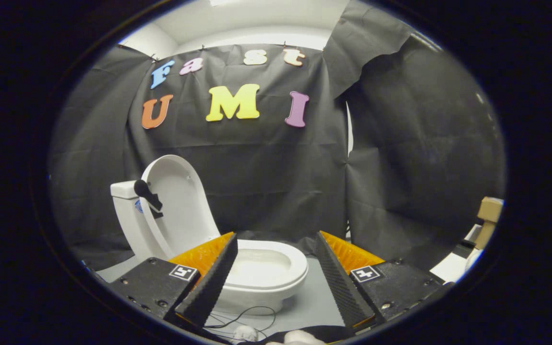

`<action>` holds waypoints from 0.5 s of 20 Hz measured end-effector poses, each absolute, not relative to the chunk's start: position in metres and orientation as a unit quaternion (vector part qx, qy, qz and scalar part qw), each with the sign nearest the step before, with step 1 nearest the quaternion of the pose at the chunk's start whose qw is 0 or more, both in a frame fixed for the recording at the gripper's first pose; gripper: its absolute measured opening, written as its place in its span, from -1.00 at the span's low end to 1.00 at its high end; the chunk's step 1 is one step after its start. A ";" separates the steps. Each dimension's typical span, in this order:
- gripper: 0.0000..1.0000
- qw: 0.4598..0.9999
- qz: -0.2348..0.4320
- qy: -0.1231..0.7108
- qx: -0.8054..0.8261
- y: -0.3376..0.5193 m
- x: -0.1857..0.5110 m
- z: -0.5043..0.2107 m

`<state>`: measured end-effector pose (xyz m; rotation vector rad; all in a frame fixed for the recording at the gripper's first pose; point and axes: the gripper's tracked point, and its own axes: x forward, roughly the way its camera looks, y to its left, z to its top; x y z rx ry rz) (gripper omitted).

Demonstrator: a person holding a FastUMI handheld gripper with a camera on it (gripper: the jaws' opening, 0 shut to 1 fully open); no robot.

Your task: Open the toilet lid.

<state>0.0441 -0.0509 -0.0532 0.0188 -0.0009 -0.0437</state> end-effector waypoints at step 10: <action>1.00 1.000 -0.015 0.005 0.012 -0.050 0.043 -0.054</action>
